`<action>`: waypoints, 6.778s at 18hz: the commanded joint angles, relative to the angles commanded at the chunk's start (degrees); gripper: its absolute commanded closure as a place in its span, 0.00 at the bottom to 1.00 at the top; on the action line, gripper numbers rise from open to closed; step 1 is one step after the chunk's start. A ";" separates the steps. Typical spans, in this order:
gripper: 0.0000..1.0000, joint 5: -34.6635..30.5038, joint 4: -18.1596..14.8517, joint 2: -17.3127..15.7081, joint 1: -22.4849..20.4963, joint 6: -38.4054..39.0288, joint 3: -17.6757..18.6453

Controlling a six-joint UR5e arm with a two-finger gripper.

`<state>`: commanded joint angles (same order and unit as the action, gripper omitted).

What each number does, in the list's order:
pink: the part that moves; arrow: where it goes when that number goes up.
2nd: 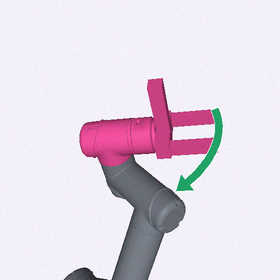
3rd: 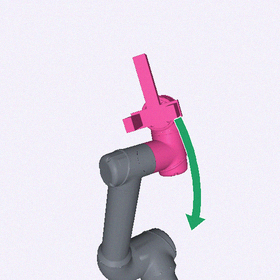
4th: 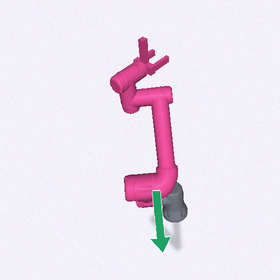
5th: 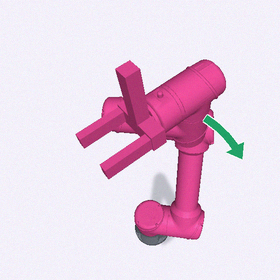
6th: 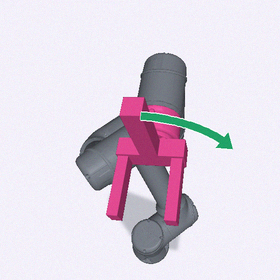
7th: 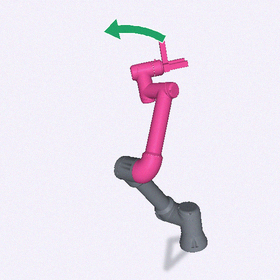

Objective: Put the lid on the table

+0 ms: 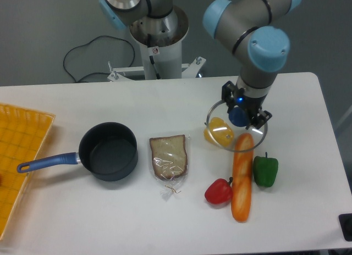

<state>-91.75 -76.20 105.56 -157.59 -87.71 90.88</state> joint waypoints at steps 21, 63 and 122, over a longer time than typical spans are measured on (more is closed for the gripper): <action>0.53 -0.27 3.07 2.46 -8.43 -12.83 0.70; 0.53 1.40 17.14 13.71 -14.15 -20.57 1.67; 0.01 1.14 18.63 13.80 -14.24 -20.75 2.64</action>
<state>-90.62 -57.57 119.36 -171.83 -108.46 93.52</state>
